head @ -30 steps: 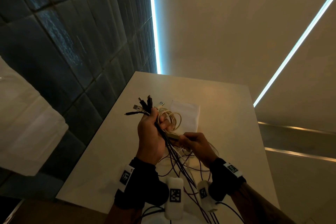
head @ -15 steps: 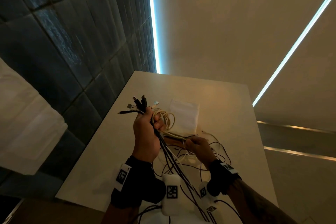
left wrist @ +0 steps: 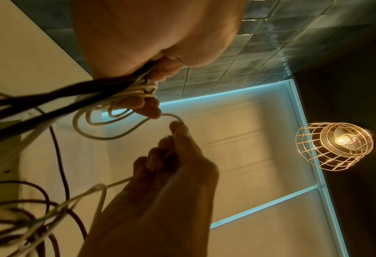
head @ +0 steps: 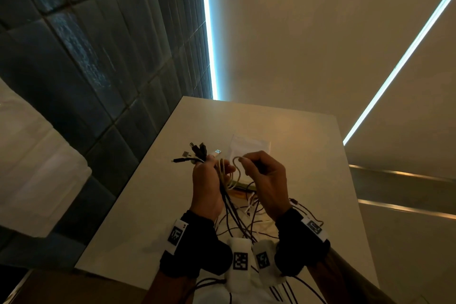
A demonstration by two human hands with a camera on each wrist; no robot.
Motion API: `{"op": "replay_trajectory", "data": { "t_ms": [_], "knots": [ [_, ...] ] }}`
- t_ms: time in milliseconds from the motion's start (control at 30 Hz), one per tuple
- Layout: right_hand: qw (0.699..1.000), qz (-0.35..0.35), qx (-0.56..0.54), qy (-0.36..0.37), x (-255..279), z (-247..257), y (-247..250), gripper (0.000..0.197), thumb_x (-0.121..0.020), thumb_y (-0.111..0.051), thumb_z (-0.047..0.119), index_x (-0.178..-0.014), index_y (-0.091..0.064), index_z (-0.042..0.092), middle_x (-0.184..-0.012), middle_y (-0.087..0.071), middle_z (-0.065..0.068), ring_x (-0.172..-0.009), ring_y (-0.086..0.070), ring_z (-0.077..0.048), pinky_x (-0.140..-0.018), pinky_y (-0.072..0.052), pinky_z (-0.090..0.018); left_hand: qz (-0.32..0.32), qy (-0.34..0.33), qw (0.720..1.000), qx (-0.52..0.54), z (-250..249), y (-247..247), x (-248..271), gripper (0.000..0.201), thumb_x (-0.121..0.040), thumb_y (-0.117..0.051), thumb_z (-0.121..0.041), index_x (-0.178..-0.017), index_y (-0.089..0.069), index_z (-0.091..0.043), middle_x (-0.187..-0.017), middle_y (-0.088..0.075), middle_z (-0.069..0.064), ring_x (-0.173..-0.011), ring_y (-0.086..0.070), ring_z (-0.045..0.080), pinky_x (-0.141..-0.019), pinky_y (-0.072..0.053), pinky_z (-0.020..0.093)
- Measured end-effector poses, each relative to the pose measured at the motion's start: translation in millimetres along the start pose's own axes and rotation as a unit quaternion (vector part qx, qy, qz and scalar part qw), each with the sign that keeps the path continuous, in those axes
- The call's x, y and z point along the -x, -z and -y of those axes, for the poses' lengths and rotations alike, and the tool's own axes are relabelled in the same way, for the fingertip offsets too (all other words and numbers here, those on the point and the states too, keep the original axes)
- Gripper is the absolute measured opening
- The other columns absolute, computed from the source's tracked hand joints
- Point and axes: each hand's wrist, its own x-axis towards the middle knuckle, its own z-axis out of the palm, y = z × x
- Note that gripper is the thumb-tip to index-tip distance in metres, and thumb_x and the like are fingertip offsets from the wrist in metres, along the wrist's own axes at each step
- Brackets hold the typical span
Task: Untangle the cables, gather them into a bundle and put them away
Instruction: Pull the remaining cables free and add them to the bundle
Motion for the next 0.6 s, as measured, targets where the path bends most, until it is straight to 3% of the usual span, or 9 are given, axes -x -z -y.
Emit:
{"op": "replay_trajectory", "data": {
  "t_ms": [67, 133, 200, 233, 400, 467, 600],
  "knots": [
    [1.000, 0.023, -0.003, 0.015, 4, 0, -5, 0.008, -0.090, -0.062, 0.001, -0.088, -0.068, -0.004, -0.081, -0.070, -0.010, -0.071, -0.064, -0.009, -0.066, -0.049, -0.020, 0.012, 0.007, 1.000, -0.007, 1, -1, 2, 0.028, -0.102, -0.040, -0.022, -0.095, -0.061, -0.007, -0.072, -0.068, 0.008, -0.077, -0.063, 0.029, -0.084, -0.051, 0.049],
    [0.999, 0.046, -0.007, 0.017, 8, -5, -7, 0.009, -0.090, -0.064, 0.004, -0.089, -0.069, -0.003, -0.087, -0.071, -0.011, -0.080, -0.068, -0.016, -0.072, -0.055, -0.029, 0.030, 0.016, 0.999, 0.018, -1, -2, 4, 0.031, -0.103, -0.038, -0.021, -0.098, -0.061, -0.001, -0.076, -0.067, 0.011, -0.072, -0.064, 0.025, -0.074, -0.055, 0.042],
    [0.997, 0.078, -0.014, 0.008, 13, -15, -8, 0.010, -0.089, -0.066, 0.011, -0.090, -0.070, 0.002, -0.094, -0.072, -0.008, -0.089, -0.069, -0.024, -0.081, -0.057, -0.041, 0.050, 0.034, 0.996, 0.067, -7, -1, 5, 0.034, -0.104, -0.037, -0.022, -0.087, -0.059, -0.002, -0.070, -0.064, 0.009, -0.061, -0.062, 0.020, -0.060, -0.053, 0.032],
    [0.995, 0.095, -0.010, 0.000, 15, -21, -7, 0.010, -0.089, -0.067, 0.015, -0.090, -0.071, 0.006, -0.093, -0.072, -0.005, -0.088, -0.068, -0.023, -0.080, -0.056, -0.043, 0.059, 0.041, 0.993, 0.094, -11, 0, 4, 0.035, -0.104, -0.036, -0.022, -0.082, -0.056, -0.003, -0.068, -0.060, 0.008, -0.058, -0.058, 0.019, -0.057, -0.050, 0.029],
    [0.990, 0.124, 0.040, -0.055, 21, -49, 10, 0.021, -0.089, -0.063, 0.031, -0.079, -0.072, 0.016, -0.068, -0.062, 0.002, -0.064, -0.052, -0.011, -0.061, -0.044, -0.030, 0.070, 0.019, 0.986, 0.152, -16, 8, -3, 0.029, -0.103, -0.036, -0.020, -0.076, -0.043, -0.010, -0.062, -0.042, 0.002, -0.048, -0.037, 0.014, -0.056, -0.032, 0.029],
    [0.987, 0.126, 0.069, -0.066, 21, -62, 18, 0.022, -0.093, -0.060, 0.025, -0.073, -0.070, 0.025, -0.062, -0.056, 0.006, -0.060, -0.048, -0.009, -0.058, -0.040, -0.030, 0.077, 0.011, 0.985, 0.155, -12, 10, -4, 0.026, -0.102, -0.037, -0.018, -0.078, -0.042, -0.011, -0.065, -0.043, 0.002, -0.048, -0.036, 0.013, -0.056, -0.032, 0.029],
    [0.979, 0.132, 0.120, -0.096, 20, -84, 26, 0.029, -0.096, -0.056, 0.016, -0.069, -0.066, 0.020, -0.058, -0.051, 0.009, -0.056, -0.045, -0.007, -0.057, -0.038, -0.027, 0.074, 0.003, 0.988, 0.138, -8, 12, -6, 0.025, -0.102, -0.038, -0.018, -0.078, -0.040, -0.011, -0.063, -0.044, 0.001, -0.047, -0.037, 0.013, -0.056, -0.031, 0.030]
  ]
}}
